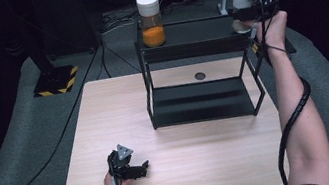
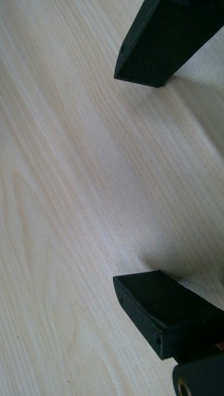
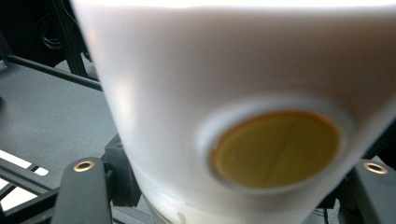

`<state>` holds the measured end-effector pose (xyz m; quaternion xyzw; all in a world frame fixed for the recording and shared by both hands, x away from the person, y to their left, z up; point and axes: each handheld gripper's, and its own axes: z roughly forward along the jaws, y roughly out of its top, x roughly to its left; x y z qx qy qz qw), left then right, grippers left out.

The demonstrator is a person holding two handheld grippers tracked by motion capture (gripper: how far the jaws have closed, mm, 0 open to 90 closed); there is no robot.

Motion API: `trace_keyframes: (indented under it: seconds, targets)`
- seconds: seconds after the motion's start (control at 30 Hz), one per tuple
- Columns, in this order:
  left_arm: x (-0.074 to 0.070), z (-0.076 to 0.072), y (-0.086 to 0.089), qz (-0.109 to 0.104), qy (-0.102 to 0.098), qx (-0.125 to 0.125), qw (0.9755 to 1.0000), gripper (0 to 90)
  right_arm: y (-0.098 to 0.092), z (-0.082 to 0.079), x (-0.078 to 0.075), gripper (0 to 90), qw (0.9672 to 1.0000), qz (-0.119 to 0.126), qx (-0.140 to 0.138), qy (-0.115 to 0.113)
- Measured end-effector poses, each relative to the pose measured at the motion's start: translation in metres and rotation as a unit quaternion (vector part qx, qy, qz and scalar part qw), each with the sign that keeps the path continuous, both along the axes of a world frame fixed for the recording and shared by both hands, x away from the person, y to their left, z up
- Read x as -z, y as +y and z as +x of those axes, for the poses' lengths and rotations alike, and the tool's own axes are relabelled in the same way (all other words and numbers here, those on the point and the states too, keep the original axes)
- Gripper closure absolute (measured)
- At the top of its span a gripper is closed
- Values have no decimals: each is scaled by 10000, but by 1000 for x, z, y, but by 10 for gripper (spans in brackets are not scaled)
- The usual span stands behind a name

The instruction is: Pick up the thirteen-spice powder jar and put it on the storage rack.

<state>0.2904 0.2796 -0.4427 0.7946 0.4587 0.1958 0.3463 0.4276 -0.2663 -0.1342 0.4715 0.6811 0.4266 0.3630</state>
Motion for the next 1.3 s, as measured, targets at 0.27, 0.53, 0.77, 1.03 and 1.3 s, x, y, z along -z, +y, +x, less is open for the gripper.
trace_keyframes:
  seconds: [0.27,0.53,0.77,1.03,1.3]
  targets:
    - [0,0,0,3,-1,1,10000,33,2,9,4,300,9999,67,47,70]
    - [0,0,0,-1,-1,3,10000,33,3,14,10,300,9998,131,73,98]
    - [0,0,0,-2,-2,4,10000,34,-9,14,16,301,9994,356,-24,45]
    - [0,0,0,-1,-5,3,10000,35,-9,16,13,301,9994,336,-38,120]
    - [0,0,0,-1,-6,3,10000,36,-7,16,11,300,9994,293,-26,158]
